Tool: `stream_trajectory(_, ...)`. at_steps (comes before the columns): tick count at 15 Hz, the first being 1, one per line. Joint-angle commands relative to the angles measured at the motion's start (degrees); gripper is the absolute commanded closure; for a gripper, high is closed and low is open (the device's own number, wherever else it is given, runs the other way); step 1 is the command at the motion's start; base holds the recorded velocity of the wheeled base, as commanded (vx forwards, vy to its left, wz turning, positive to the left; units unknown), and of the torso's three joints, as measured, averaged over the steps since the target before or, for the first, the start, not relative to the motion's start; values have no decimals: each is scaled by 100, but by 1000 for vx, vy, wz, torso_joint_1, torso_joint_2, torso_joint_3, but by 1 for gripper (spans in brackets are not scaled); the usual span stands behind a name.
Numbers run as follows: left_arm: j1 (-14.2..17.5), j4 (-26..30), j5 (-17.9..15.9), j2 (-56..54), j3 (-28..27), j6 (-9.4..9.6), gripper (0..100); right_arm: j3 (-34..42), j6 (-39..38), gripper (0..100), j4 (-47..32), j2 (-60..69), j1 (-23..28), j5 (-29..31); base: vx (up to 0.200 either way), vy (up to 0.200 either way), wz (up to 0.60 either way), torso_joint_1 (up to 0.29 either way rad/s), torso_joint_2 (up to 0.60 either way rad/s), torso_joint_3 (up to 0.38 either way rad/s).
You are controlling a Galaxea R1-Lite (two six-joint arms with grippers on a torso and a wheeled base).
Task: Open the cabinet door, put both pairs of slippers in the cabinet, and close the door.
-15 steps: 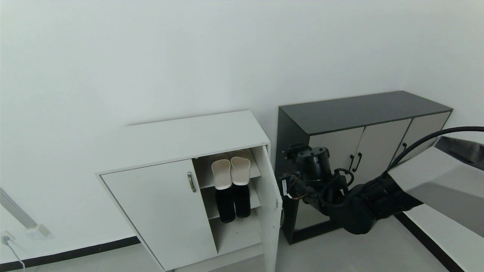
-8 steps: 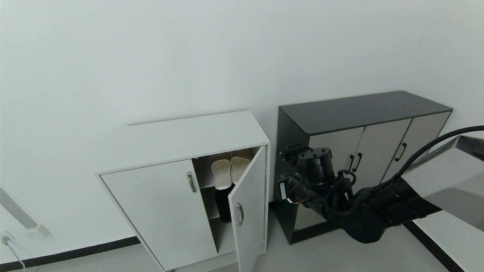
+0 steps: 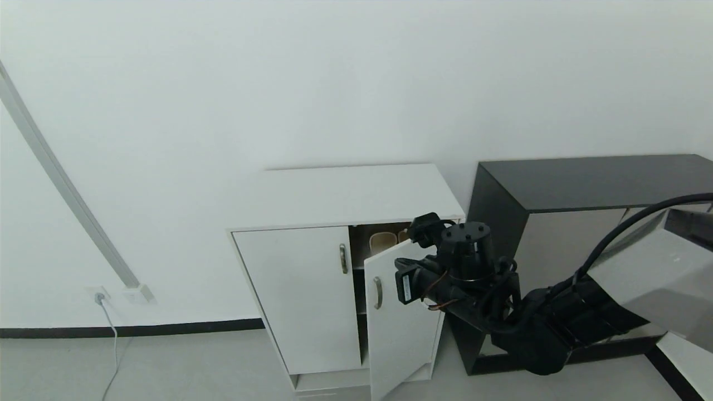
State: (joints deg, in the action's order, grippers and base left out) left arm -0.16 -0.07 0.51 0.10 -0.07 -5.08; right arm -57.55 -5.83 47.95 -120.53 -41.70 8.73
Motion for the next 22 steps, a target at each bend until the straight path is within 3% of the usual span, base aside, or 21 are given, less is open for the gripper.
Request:
stream_trajectory(1,-2,-1,2,8,-1,-1,100,174,38,100,110,-67,31,-143,0,0,0,0,0,0)
stream_trajectory(5,7,-10,2,-1,-1,-1,100,710,266,100,725,-129,215,-548,0,0,0,0,0,0)
stream_trajectory(8,7,-10,2,-1,-1,7,100,1492,284,100,1639,-129,321,-1347,0,0,0,0,0,0)
stream_trajectory(10,7,-1,2,8,-1,7,100,1853,284,100,1824,-138,312,-1497,0,0,0,0,0,0)
stream_trajectory(14,7,-10,2,8,-1,7,100,2363,284,100,2325,-217,277,-1506,200,0,0,-1,1,1)
stream_trajectory(19,-2,-10,2,8,-1,7,100,2310,284,100,2395,-507,277,-1506,200,0,0,8,4,5)
stream_trajectory(22,7,-1,2,-1,-1,7,100,1941,275,100,2351,-850,294,-1462,0,0,0,0,0,0)
